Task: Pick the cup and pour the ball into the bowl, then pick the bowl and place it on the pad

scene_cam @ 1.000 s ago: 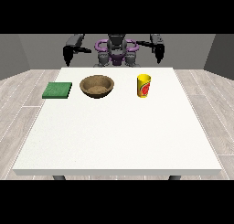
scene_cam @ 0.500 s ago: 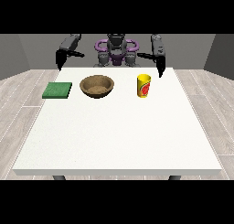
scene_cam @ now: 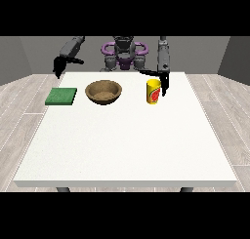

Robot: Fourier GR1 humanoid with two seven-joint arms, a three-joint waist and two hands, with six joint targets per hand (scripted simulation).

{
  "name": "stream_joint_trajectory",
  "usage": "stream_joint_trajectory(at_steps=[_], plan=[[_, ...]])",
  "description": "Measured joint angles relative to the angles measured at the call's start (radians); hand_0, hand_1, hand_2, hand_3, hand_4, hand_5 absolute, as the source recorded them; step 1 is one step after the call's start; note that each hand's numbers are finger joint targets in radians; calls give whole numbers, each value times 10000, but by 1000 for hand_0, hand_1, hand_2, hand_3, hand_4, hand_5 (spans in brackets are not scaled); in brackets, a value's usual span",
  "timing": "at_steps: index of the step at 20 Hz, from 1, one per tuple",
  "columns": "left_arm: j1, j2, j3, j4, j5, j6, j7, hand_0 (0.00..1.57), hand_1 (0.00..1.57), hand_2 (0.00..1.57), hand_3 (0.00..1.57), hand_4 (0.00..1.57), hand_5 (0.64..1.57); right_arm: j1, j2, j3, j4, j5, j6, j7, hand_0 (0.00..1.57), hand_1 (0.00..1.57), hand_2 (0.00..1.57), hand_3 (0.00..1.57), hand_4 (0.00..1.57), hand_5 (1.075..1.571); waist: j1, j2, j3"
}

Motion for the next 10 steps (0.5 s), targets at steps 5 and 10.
stream_joint_trajectory(at_steps=[5,10], plan=[[-538,35,174,1071,47,24,-658,0,0,0,0,0,1219,-323,-320,-356,682,-168,208,-328,0,0,0,0,0,1559,122,140,0],[-848,492,413,1994,-244,531,-1209,1294,1294,1571,1571,805,1513,-396,-486,-392,610,-317,470,-339,0,0,0,0,0,1563,-203,316,1]])
